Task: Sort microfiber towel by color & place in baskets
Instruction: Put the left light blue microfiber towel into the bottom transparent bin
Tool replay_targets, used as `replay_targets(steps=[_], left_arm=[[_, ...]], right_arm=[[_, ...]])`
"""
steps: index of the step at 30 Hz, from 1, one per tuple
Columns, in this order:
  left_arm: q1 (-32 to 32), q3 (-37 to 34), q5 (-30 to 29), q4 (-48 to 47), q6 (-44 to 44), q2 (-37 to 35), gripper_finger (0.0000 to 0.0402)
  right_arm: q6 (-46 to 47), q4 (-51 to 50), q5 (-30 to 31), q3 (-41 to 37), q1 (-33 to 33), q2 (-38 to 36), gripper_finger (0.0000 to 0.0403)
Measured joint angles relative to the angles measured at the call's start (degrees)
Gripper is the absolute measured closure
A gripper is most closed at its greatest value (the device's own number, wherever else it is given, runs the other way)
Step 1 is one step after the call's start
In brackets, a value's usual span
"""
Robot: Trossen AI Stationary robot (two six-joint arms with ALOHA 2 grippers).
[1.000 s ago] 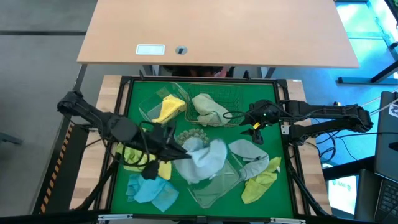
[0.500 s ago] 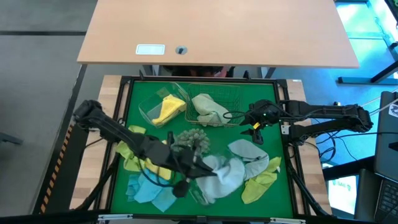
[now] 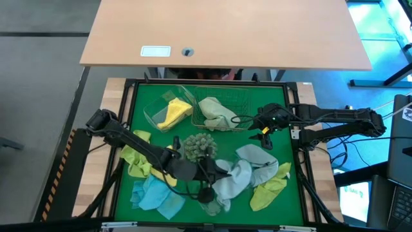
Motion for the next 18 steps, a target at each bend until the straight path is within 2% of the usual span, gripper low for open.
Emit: replay_targets(steps=[3, 6, 12, 15, 18], left_arm=[[0.1, 0.0, -4.0, -5.5, -1.4, 0.0, 0.0401], [0.2, 0.0, -5.0, -9.1, -1.9, 0.0, 0.0401], [0.1, 0.0, -6.7, -8.7, -1.5, -0.3, 0.0401], [0.2, 0.0, -6.7, -8.7, -1.5, -0.5, 0.0401], [0.2, 0.0, -3.2, -10.1, -1.9, -0.5, 0.0401]], right_arm=[[0.0, 0.0, 0.0, 0.0, 0.0, 0.0, 0.0205], [0.0, 0.0, 0.0, 0.0, 0.0, 0.0, 0.0205], [0.0, 0.0, 0.0, 0.0, 0.0, 0.0, 0.0205], [0.0, 0.0, 0.0, 0.0, 0.0, 0.0, 0.0205], [0.0, 0.0, 0.0, 0.0, 0.0, 0.0, 0.0205]])
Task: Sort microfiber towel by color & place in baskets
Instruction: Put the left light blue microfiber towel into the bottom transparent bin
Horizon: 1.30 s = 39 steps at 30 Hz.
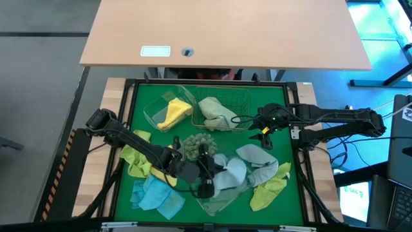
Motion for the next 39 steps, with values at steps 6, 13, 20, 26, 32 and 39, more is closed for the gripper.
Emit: replay_targets(steps=[6, 13, 20, 26, 32, 39], left_arm=[[0.0, 0.0, 3.8, -4.6, -3.1, 0.0, 0.0401], [0.0, 0.0, 7.7, -5.9, -4.5, 3.6, 0.0401], [0.0, 0.0, 8.1, -5.7, -4.5, 6.7, 0.0401], [0.0, 0.0, 9.1, -5.4, -4.5, 6.7, 0.0401], [0.0, 0.0, 9.0, -5.2, -4.6, 6.7, 0.0374], [0.0, 0.0, 9.0, -5.3, -4.6, 6.6, 0.0309]], right_arm=[[0.0, 0.0, 0.0, 0.0, 0.0, 0.0, 0.0205], [0.0, 0.0, 0.0, 0.0, 0.0, 0.0, 0.0205], [0.0, 0.0, 0.0, 0.0, 0.0, 0.0, 0.0205], [0.0, 0.0, 0.0, 0.0, 0.0, 0.0, 0.0205], [0.0, 0.0, 0.0, 0.0, 0.0, 0.0, 0.0205], [0.0, 0.0, 0.0, 0.0, 0.0, 0.0, 0.0205]])
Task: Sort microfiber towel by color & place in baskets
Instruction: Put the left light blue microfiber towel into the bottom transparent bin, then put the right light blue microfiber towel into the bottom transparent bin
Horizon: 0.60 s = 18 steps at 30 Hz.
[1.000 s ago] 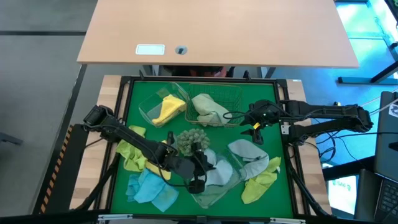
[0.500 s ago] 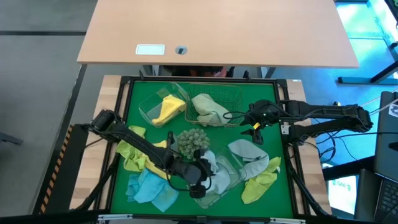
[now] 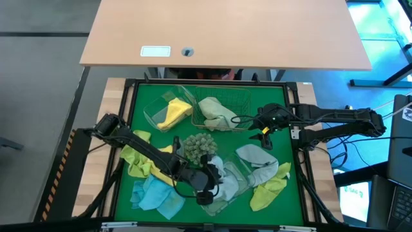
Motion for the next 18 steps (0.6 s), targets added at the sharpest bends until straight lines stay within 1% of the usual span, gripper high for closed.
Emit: replay_targets(steps=[3, 6, 12, 18], left_arm=[[0.0, 0.0, 0.5, 0.0, 0.0, -0.3, 0.0287], [0.2, 0.4, 2.8, -0.6, 0.5, -0.9, 0.0276], [0.4, 2.4, 7.7, -0.3, 0.6, -2.8, 0.0274], [0.7, 3.7, 10.0, -0.7, 0.7, -4.4, 0.0273]], right_arm=[[0.0, 0.0, 0.0, 0.0, 0.0, 0.0, 0.0205], [0.0, 0.0, 0.0, 0.0, 0.0, 0.0, 0.0205], [0.0, 0.0, 0.0, 0.0, 0.0, 0.0, 0.0205], [0.0, 0.0, -0.2, 0.0, 0.0, 0.0, 0.0205]])
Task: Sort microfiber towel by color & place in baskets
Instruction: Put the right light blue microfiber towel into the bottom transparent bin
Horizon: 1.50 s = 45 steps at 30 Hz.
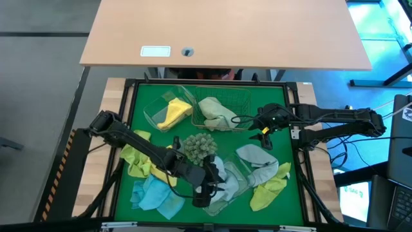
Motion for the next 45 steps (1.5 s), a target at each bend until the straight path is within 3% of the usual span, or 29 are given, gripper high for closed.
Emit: replay_targets(steps=[11, 19, 22, 28, 34, 41, 45], left_arm=[[2.0, 0.0, -0.2, -8.5, 3.9, -11.8, 0.0273], [3.2, -0.3, -10.3, -23.2, 4.6, -21.9, 0.0273], [3.2, -3.5, -13.0, -25.6, 4.6, -25.0, 0.0273], [3.7, -17.0, -14.4, -20.2, 1.8, -33.0, 0.0273], [4.4, -28.6, -14.7, -10.4, 1.0, -40.9, 0.0273], [4.4, -33.6, -15.0, -7.0, 1.2, -45.0, 0.0273], [4.4, -33.6, -15.0, -6.9, 1.2, -45.0, 0.0273]], right_arm=[[0.0, -1.0, -3.6, 0.0, 0.0, 0.0, 0.0205], [0.1, -4.7, -4.6, 0.0, 0.0, 0.0, 0.0205], [2.0, -5.9, -6.7, 0.0, 0.0, 0.0, 0.0205], [5.1, -10.2, -15.9, 0.0, 0.0, 0.0, 0.0205], [6.1, -19.4, -15.1, 0.1, 0.0, 0.0, 0.0205], [13.2, -24.4, -16.5, 0.1, 0.1, 0.0, 0.0205], [20.2, -25.9, -17.2, 0.1, 3.8, 0.0, 0.0205]])
